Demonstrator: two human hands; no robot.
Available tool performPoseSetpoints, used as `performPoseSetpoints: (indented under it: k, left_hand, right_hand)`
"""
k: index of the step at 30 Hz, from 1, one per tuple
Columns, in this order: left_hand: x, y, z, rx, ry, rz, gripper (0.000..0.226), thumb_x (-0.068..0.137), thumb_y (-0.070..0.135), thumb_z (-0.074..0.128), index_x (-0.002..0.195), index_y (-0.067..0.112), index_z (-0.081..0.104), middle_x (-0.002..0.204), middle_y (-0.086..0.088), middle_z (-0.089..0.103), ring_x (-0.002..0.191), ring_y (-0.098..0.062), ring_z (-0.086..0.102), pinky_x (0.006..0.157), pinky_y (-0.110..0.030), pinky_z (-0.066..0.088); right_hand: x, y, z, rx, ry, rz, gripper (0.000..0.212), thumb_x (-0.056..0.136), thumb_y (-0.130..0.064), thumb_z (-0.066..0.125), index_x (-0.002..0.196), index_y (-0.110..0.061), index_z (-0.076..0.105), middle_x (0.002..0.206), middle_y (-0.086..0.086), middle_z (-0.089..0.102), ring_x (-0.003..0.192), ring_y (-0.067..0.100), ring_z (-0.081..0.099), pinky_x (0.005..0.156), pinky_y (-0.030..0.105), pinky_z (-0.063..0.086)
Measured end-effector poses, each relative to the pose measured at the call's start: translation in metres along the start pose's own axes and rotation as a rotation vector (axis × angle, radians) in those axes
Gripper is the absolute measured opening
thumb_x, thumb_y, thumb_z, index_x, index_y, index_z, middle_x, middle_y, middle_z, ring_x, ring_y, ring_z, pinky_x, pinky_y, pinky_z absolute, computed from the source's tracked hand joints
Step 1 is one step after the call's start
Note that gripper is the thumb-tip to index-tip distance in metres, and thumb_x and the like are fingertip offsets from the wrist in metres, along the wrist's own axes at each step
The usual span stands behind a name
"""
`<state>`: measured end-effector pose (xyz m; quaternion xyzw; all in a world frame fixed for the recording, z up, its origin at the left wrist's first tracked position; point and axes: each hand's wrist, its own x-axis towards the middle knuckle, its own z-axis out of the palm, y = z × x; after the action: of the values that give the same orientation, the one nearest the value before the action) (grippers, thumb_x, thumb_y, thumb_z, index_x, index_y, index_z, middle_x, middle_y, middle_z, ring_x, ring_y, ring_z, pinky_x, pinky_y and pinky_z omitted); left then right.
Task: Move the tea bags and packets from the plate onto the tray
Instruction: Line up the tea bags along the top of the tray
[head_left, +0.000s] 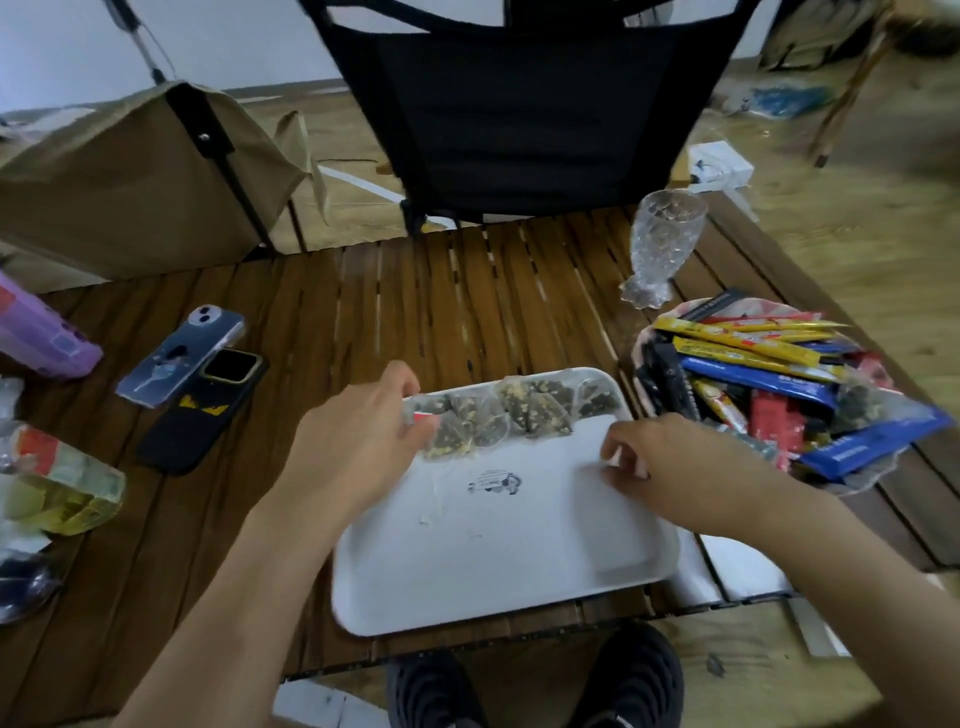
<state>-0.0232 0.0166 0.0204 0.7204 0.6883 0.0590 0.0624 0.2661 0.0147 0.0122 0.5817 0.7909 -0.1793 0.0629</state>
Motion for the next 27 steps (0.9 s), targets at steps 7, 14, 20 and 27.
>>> performPoseSetpoints:
  k: [7, 14, 20, 27]
  left_hand:
    - [0.0, 0.044, 0.008, -0.026, 0.017, 0.156, 0.019, 0.097, 0.054, 0.048, 0.107, 0.039, 0.048, 0.078, 0.019, 0.059, 0.07, -0.001, 0.058, 0.057, -0.029, 0.05]
    - [0.001, 0.051, 0.015, -0.015, -0.018, 0.186, 0.013, 0.096, 0.053, 0.049, 0.104, 0.042, 0.047, 0.077, 0.018, 0.06, 0.075, -0.004, 0.06, 0.053, -0.025, 0.037]
    - [0.003, 0.057, 0.013, -0.02, -0.027, 0.188, 0.009, 0.097, 0.049, 0.05, 0.101, 0.042, 0.047, 0.077, 0.018, 0.06, 0.072, -0.003, 0.055, 0.05, -0.022, 0.033]
    - [0.003, 0.057, 0.009, -0.057, -0.045, 0.176, 0.007, 0.098, 0.048, 0.049, 0.102, 0.042, 0.049, 0.078, 0.019, 0.06, 0.071, 0.0, 0.056, 0.05, -0.022, 0.035]
  right_hand:
    - [-0.012, 0.007, -0.015, 0.042, 0.219, 0.105, 0.019, 0.096, -0.036, 0.053, 0.111, -0.027, 0.058, 0.107, -0.004, 0.067, 0.097, 0.021, 0.064, 0.075, 0.033, 0.051]
    - [-0.033, 0.085, -0.05, 0.078, 0.58, 0.565, 0.04, 0.086, -0.016, 0.066, 0.124, -0.023, 0.059, 0.126, 0.006, 0.051, 0.121, 0.031, 0.046, 0.086, 0.042, 0.049]
    - [-0.043, 0.141, -0.047, 0.2, 0.454, 0.737, 0.034, 0.082, -0.007, 0.064, 0.115, -0.01, 0.062, 0.11, 0.017, 0.067, 0.096, 0.035, 0.058, 0.075, 0.037, 0.048]
    - [-0.038, 0.106, -0.063, 0.407, 0.911, 0.488, 0.014, 0.093, -0.015, 0.059, 0.098, -0.026, 0.067, 0.087, -0.008, 0.069, 0.071, 0.013, 0.06, 0.057, 0.022, 0.042]
